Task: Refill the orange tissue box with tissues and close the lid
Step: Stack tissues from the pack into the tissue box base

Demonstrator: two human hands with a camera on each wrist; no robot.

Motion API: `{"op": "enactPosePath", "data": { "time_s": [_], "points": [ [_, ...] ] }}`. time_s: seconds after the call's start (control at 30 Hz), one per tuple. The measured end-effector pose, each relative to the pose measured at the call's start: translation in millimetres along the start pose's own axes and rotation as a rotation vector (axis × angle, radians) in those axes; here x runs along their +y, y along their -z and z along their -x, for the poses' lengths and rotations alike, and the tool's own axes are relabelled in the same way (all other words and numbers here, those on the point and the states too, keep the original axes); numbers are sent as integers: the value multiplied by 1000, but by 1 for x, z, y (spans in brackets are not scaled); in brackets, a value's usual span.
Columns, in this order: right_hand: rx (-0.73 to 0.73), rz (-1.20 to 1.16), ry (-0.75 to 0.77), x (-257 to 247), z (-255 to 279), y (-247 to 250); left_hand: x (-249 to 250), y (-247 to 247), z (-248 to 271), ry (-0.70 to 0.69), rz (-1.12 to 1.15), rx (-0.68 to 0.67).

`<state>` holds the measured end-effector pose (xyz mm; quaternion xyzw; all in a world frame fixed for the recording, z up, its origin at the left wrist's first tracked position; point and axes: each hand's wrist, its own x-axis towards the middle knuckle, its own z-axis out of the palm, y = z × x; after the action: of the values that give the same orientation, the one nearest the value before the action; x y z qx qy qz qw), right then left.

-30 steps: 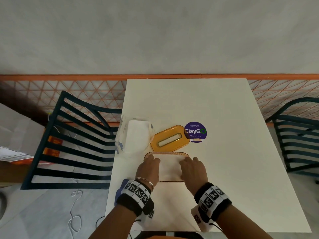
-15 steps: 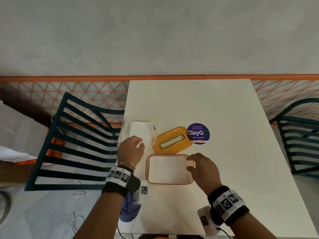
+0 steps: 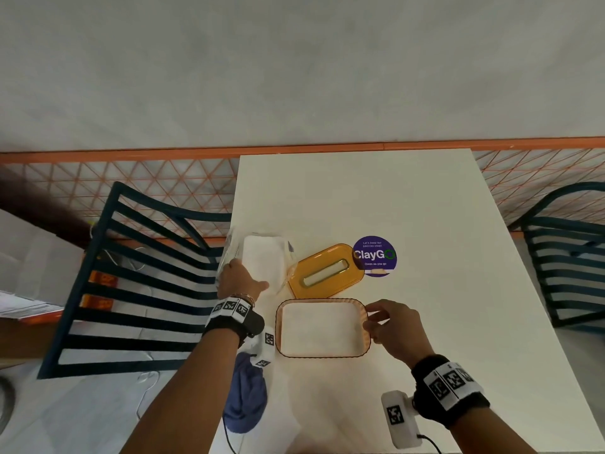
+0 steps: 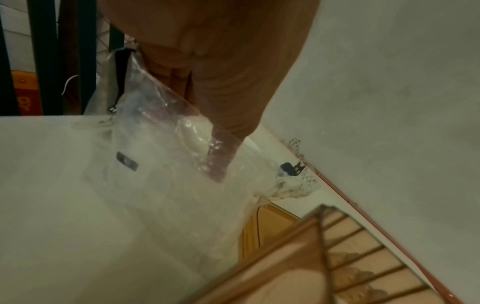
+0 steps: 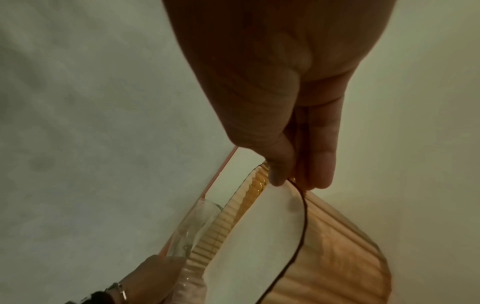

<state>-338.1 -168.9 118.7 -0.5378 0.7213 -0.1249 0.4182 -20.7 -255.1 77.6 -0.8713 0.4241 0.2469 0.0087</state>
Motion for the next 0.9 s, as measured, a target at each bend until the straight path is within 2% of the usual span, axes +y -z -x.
{"op": "enactPosePath", "data": {
  "time_s": [0.13,0.27,0.43,0.5,0.57,0.63,0.77,0.83,0.9],
  "points": [
    [-35,-26,-24,-1,-2,2,0,1,-1,31,102,16],
    [-47,-48,-53,-3,-2,5,-6,6,-3,17,278,-66],
    [-23,39,-34,-7,-1,5,-14,27,20,15,758,-71],
    [48,103,1,-15,1,6,-17,44,42,-33,876,-96],
    [35,49,91,-29,4,9,-21,63,68,-141,920,-172],
    [-131,-160,134,-48,11,13,-23,81,94,-237,946,-293],
    [-476,-626,79,-76,19,14,-29,91,122,-364,942,-587],
    [-620,-764,45,-75,18,13,-30,86,129,-391,893,-666],
    [-731,-777,25,-70,20,13,-30,77,131,-377,853,-679]
  ]
}}
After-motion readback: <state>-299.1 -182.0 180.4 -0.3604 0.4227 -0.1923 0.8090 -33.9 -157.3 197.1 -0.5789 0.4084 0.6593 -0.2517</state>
